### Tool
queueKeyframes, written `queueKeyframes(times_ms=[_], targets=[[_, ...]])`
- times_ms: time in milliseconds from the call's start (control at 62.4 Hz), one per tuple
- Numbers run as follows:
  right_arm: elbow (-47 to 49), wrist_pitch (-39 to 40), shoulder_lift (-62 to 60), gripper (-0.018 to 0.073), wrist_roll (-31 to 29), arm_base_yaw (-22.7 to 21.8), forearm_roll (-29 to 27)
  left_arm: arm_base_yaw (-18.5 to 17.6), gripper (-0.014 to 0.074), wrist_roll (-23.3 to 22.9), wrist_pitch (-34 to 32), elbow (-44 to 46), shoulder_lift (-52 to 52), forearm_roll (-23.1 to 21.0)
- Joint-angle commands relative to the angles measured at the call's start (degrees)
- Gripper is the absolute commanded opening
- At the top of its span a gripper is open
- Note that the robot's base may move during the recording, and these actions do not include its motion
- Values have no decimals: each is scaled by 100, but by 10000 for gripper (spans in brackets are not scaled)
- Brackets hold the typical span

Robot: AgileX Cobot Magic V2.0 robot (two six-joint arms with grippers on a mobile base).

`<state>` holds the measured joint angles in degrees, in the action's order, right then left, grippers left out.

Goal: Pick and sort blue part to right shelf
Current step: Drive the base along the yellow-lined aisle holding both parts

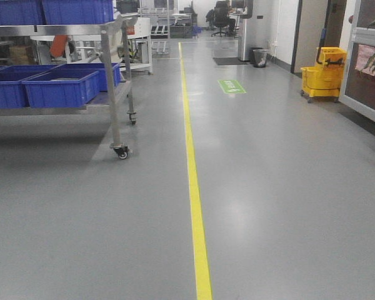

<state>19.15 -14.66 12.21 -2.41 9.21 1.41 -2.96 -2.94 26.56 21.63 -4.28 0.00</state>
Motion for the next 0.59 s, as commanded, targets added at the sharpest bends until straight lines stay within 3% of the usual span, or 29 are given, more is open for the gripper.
queueKeyframes(times_ms=[0, 577], targets=[[158, 551, 50, 343, -33, -26, 53, 15, 357, 3, -477, 158, -67, 0], [158, 551, 50, 343, -33, -26, 53, 15, 357, 3, -477, 158, -67, 0]])
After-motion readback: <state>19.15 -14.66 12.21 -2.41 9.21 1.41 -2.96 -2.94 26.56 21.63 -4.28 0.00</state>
